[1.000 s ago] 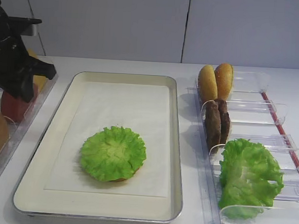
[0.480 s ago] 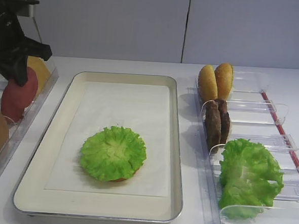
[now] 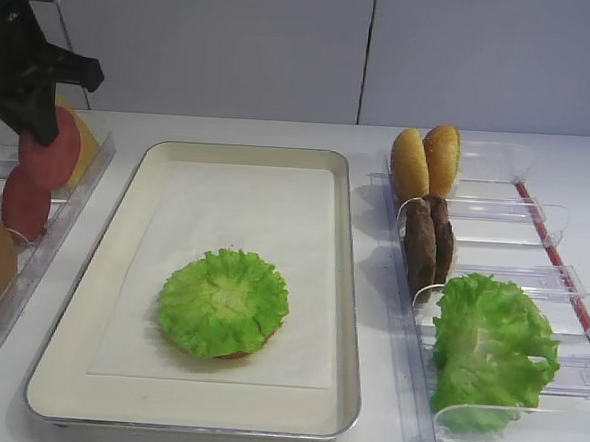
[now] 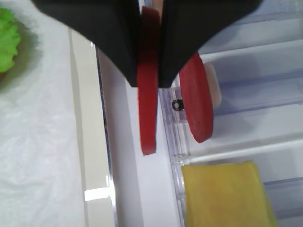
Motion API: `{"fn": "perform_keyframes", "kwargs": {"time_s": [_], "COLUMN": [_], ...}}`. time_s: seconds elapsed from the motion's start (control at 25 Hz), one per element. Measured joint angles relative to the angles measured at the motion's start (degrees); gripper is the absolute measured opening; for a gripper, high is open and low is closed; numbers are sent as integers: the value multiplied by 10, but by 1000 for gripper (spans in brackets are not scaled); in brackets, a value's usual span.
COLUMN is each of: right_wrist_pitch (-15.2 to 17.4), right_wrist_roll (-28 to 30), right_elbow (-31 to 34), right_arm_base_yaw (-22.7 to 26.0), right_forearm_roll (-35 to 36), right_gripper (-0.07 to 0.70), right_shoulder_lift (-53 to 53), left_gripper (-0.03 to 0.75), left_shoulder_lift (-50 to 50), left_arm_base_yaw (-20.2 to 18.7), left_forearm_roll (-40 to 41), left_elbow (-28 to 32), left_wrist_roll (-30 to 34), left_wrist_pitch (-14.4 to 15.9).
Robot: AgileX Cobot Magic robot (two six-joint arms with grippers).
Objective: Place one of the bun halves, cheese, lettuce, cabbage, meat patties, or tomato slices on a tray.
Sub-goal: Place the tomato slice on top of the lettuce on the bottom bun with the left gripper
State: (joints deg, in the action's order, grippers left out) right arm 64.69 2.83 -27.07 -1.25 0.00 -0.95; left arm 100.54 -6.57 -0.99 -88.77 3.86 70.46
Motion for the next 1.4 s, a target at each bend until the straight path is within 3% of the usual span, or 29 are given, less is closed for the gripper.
{"fn": "perform_keyframes", "kwargs": {"time_s": [0.28,0.96,1.12,1.4], "right_wrist_pitch": [0,0,0,0], "right_wrist_roll": [0,0,0,0], "right_elbow": [0,0,0,0], "right_arm_base_yaw": [0,0,0,0], "right_forearm_roll": [0,0,0,0], "right_gripper": [298,298,298,298], "right_shoulder_lift": [0,0,0,0], "left_gripper": [50,50,50,50], "left_shoulder_lift": [-45,-164,-205,-245], "left_arm_base_yaw": [0,0,0,-4], "left_forearm_roll": [-12,-144,-188,-308], "left_elbow": [0,3,62,195], "left_wrist_roll": [-1,19,39,128], "left_wrist_pitch": [2,11,11,11]}}
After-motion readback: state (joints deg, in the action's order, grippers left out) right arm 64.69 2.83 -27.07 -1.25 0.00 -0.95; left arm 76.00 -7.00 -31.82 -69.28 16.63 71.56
